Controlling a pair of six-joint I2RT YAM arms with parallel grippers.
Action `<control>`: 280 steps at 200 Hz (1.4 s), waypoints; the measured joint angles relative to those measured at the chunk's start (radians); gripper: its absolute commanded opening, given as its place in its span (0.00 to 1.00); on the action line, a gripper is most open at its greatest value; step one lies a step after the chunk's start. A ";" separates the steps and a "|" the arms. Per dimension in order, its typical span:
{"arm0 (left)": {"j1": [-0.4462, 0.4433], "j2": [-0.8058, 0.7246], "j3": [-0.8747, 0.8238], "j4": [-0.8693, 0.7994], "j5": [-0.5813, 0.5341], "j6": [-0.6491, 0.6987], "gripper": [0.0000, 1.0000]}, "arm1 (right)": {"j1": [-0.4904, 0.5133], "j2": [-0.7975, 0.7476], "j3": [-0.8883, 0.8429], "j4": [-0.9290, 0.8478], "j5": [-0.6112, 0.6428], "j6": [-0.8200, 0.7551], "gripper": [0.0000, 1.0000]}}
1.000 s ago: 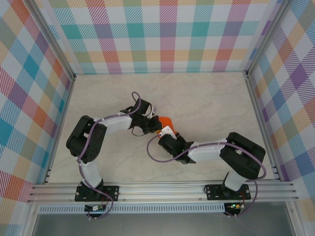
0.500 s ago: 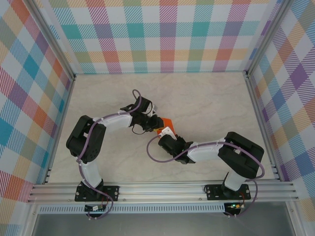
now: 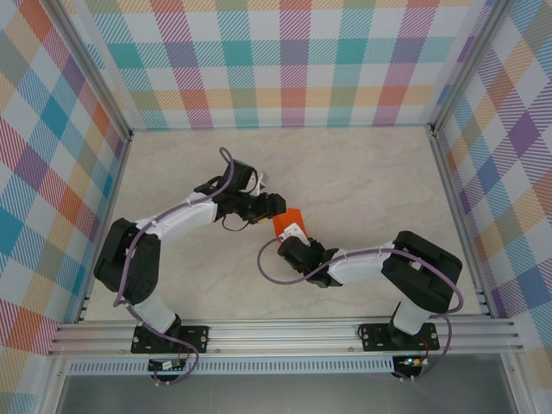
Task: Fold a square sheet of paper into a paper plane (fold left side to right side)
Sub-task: Fourth fold the wing at the center of the table.
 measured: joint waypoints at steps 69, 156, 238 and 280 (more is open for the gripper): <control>0.066 -0.104 -0.132 -0.016 -0.027 0.001 0.65 | -0.019 -0.001 -0.013 -0.003 -0.069 0.034 0.18; 0.066 -0.108 -0.261 0.019 -0.008 -0.003 0.63 | -0.119 -0.106 -0.085 -0.002 -0.282 0.108 0.16; -0.022 -0.018 -0.256 0.109 0.030 -0.034 0.48 | -0.224 -0.145 -0.110 0.002 -0.496 0.165 0.16; -0.050 0.058 -0.212 0.150 0.035 -0.056 0.48 | -0.278 -0.147 -0.108 0.000 -0.607 0.192 0.15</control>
